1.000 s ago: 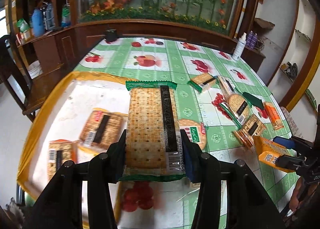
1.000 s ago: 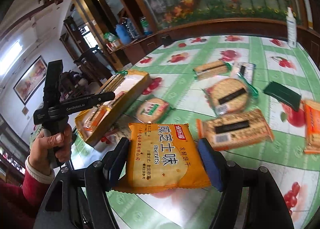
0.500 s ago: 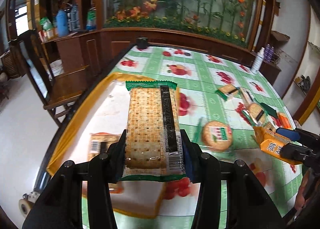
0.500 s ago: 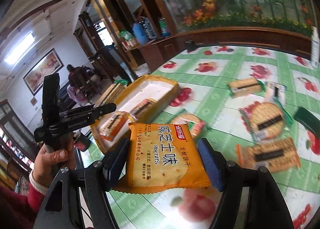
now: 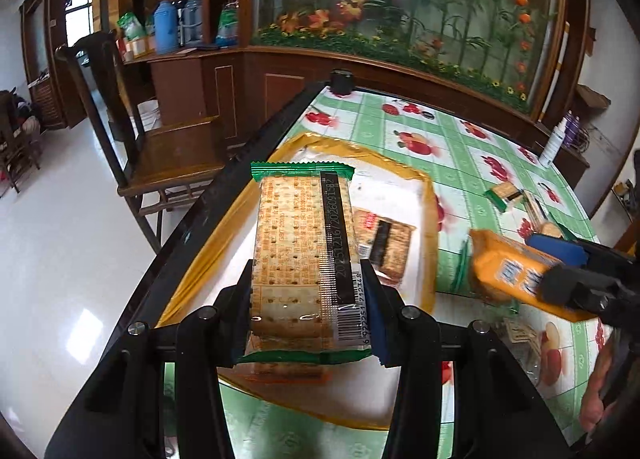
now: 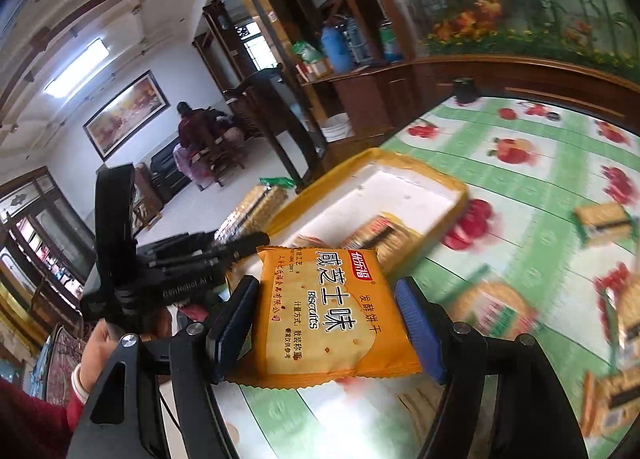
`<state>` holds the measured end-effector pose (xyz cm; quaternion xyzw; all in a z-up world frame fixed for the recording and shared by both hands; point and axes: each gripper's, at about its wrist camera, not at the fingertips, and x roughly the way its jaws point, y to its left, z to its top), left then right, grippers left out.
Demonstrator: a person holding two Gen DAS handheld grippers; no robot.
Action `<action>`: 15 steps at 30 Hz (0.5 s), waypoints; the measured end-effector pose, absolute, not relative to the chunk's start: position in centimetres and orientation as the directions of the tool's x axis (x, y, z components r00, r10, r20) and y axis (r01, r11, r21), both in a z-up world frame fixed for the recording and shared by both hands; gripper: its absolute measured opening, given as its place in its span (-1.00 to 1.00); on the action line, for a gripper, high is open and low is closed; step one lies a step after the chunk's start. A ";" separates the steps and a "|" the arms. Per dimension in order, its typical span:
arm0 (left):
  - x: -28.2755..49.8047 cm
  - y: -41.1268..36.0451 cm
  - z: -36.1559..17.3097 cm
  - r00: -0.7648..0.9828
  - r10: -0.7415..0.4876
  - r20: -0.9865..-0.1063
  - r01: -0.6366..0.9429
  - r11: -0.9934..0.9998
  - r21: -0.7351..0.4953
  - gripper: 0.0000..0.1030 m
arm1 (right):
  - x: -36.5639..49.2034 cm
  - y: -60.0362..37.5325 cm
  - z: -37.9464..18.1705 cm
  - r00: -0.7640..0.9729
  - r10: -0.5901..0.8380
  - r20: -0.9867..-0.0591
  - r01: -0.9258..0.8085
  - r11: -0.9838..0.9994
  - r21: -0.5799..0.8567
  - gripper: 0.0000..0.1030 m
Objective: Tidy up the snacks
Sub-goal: 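Place both held packs into the white tray and open both grippers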
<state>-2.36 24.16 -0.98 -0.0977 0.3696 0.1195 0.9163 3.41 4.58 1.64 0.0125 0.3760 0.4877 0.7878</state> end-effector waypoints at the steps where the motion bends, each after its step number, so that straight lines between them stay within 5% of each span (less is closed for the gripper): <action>1: -2.4 24.5 -1.2 0.696 0.150 -0.702 -0.299 0.950 -0.093 -0.11 | 3.7 5.4 1.5 0.232 0.781 -0.580 -0.759 0.518 0.394 0.39; 15: -0.4 25.5 -4.3 0.638 0.124 -0.760 -0.302 0.948 -0.098 -0.11 | 10.1 13.6 -3.0 0.261 0.733 -0.628 -0.676 0.603 0.424 0.39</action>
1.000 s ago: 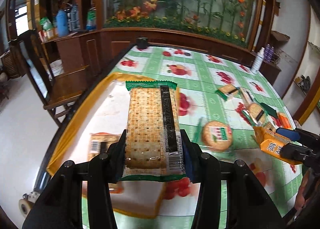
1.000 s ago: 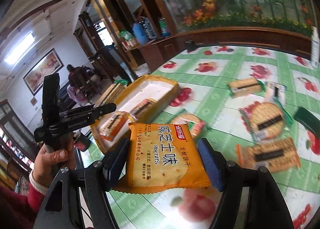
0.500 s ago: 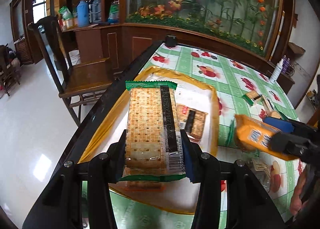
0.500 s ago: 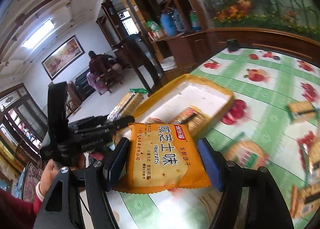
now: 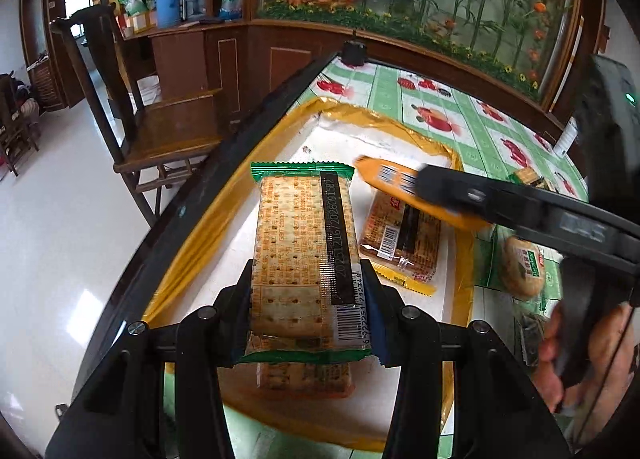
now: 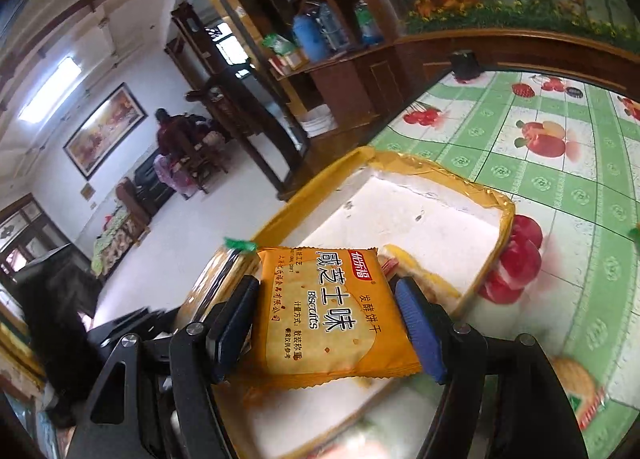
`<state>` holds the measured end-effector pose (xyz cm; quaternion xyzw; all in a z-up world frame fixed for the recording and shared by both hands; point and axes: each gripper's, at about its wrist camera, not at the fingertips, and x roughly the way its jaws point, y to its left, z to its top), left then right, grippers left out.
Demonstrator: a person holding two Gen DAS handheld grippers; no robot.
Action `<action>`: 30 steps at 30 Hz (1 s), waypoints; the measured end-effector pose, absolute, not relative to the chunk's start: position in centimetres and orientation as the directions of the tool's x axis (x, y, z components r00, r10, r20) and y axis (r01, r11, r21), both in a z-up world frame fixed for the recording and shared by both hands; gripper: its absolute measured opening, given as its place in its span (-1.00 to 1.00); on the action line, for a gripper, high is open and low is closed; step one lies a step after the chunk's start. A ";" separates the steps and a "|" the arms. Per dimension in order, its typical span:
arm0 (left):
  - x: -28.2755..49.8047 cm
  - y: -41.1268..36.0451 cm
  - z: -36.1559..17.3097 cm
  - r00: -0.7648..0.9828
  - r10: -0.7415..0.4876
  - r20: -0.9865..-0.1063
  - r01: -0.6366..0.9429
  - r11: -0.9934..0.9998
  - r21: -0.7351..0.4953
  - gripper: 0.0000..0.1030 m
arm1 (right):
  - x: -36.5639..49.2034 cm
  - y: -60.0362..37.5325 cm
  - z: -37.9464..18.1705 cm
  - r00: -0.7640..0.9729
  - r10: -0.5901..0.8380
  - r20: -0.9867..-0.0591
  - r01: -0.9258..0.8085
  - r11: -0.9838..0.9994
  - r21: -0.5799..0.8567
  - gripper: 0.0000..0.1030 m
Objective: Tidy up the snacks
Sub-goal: 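Place both held packs into the white tray and open both grippers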
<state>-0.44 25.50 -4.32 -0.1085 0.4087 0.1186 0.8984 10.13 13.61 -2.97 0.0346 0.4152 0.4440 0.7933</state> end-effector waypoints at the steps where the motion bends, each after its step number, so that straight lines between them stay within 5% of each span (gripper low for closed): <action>1: -0.3 25.5 -4.5 0.631 0.123 -0.766 -0.301 0.949 -0.096 -0.11 | 10.5 13.9 -3.3 0.268 0.725 -0.635 -0.671 0.613 0.417 0.39; 6: 0.4 25.4 -6.0 0.558 0.152 -0.816 -0.326 0.944 -0.047 -0.04 | 11.8 15.4 -4.5 0.297 0.681 -0.670 -0.651 0.658 0.379 0.42; 9: 0.1 25.1 -6.1 0.540 0.197 -0.818 -0.347 0.938 -0.004 0.52 | 11.9 15.4 -4.3 0.291 0.688 -0.665 -0.651 0.651 0.389 0.62; 10: -0.1 25.0 -5.9 0.543 0.211 -0.813 -0.352 0.936 0.008 0.55 | 11.7 15.2 -4.1 0.299 0.688 -0.661 -0.653 0.653 0.384 0.68; 30: -1.6 19.3 -1.7 0.631 0.245 -0.736 -0.291 0.954 0.068 0.58 | 7.6 2.5 1.1 0.462 0.700 -0.544 -0.580 0.703 0.411 0.88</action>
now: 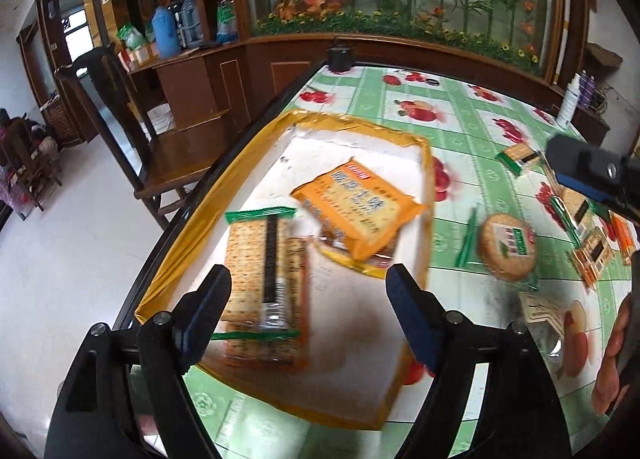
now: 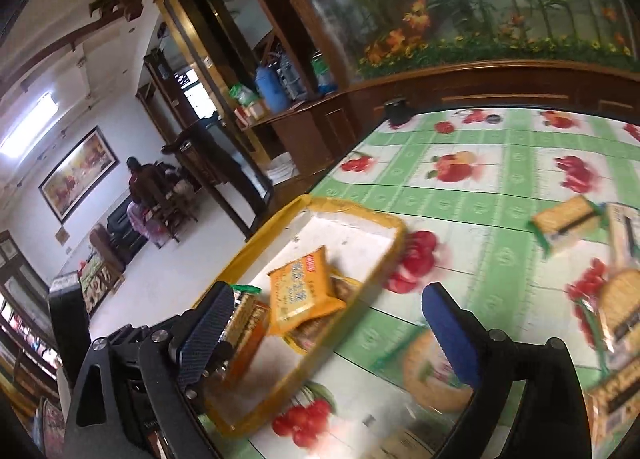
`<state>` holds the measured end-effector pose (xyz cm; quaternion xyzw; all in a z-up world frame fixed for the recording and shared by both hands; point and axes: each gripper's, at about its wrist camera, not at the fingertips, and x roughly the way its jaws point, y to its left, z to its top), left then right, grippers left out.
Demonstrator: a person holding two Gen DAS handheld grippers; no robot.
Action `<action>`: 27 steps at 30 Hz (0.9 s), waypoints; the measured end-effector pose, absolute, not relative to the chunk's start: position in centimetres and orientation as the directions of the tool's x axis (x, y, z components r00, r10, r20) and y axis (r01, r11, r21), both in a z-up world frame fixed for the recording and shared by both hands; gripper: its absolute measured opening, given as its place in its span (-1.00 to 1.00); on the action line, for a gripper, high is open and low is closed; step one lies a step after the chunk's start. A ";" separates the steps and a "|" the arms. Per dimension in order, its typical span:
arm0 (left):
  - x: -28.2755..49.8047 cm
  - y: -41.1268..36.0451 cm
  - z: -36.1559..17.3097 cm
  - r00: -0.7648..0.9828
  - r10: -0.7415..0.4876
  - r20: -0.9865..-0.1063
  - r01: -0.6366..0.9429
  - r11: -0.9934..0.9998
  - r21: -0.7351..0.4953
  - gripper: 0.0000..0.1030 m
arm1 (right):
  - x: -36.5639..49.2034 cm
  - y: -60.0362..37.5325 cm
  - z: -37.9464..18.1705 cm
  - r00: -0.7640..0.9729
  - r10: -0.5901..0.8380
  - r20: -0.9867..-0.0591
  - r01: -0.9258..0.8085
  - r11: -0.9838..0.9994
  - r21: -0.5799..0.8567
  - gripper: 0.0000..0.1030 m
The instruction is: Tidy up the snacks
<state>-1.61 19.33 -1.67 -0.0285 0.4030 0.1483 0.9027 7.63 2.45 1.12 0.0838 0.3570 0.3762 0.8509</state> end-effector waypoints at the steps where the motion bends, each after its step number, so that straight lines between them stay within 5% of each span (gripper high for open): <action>1: -1.6 19.0 -1.5 0.634 0.244 -0.734 -0.285 0.956 0.071 0.59 | 7.5 1.7 1.1 0.470 0.695 -0.545 -0.575 0.709 0.409 0.89; 27: 0.3 8.0 -2.3 0.659 0.105 -0.744 -0.099 0.994 0.052 0.58 | 5.2 -15.5 -2.1 0.603 0.525 -0.601 -0.347 0.851 0.395 0.95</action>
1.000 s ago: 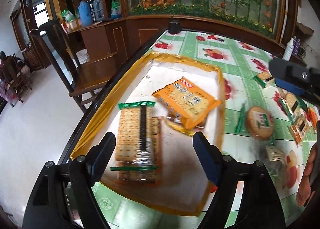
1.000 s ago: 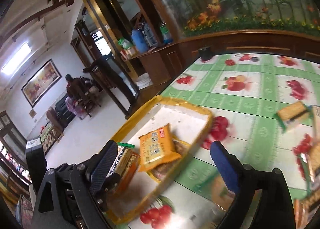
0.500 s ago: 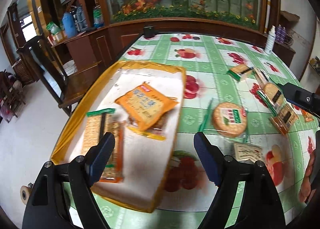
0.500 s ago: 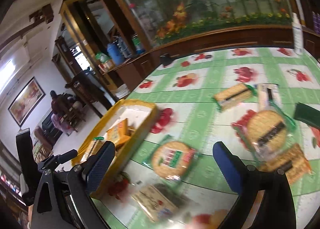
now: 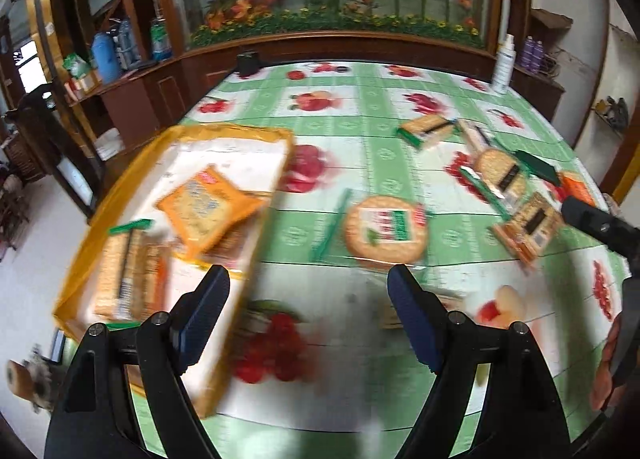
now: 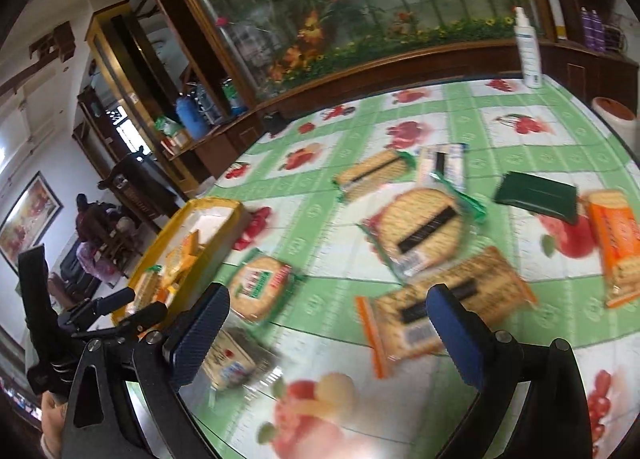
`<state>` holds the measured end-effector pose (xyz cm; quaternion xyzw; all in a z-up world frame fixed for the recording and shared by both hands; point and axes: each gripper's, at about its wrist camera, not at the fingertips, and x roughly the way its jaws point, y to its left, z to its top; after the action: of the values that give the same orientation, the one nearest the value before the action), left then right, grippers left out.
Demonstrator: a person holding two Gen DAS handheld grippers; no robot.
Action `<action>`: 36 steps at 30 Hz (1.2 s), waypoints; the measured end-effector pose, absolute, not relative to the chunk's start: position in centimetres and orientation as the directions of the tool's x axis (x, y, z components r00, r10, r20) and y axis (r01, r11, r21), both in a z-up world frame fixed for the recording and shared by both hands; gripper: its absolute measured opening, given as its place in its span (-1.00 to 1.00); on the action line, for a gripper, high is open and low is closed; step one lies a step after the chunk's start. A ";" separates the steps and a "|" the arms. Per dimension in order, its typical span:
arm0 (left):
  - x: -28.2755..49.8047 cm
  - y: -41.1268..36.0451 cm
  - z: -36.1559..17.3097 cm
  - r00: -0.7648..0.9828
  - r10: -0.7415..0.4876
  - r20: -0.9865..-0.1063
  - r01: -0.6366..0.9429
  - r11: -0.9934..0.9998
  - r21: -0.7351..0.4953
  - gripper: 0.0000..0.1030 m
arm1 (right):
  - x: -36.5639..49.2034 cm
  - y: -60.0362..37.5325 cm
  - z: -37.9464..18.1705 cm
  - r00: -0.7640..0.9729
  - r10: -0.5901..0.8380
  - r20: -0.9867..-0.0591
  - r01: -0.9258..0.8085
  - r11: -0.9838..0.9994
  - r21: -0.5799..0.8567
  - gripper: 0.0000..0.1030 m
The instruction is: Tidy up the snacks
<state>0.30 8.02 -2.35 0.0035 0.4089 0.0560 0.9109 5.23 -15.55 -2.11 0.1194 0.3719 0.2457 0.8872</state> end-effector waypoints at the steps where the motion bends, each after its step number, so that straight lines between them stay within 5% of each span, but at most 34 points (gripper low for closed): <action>1: 0.4 7.3 -2.6 0.658 0.096 -0.747 -0.085 0.995 0.053 0.58 | 5.1 -16.1 -2.3 0.606 0.512 -0.609 -0.338 0.859 0.385 0.95; 11: -0.3 4.4 -4.1 0.653 0.178 -0.736 -0.192 0.979 0.066 0.59 | 4.8 -17.9 -4.9 0.581 0.423 -0.695 -0.319 0.904 0.284 0.98; 20: -2.5 5.7 -5.2 0.645 0.152 -0.749 -0.298 0.952 -0.064 0.59 | 6.2 -16.6 -6.1 0.571 0.342 -0.746 -0.373 0.918 0.134 0.98; 27: -0.9 7.4 -3.3 0.680 0.069 -0.730 -0.233 0.964 -0.126 0.59 | 7.1 -18.9 -5.5 0.558 0.392 -0.731 -0.368 0.907 0.206 0.99; 36: 7.3 4.9 -4.7 0.585 0.140 -0.799 -0.055 0.990 0.134 0.58 | 8.8 -19.0 -5.7 0.551 0.391 -0.737 -0.338 0.912 0.231 0.99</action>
<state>7.32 4.90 -4.70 0.0472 0.4520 0.0550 0.8891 8.80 -18.95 -5.67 0.0312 0.4260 0.2070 0.8802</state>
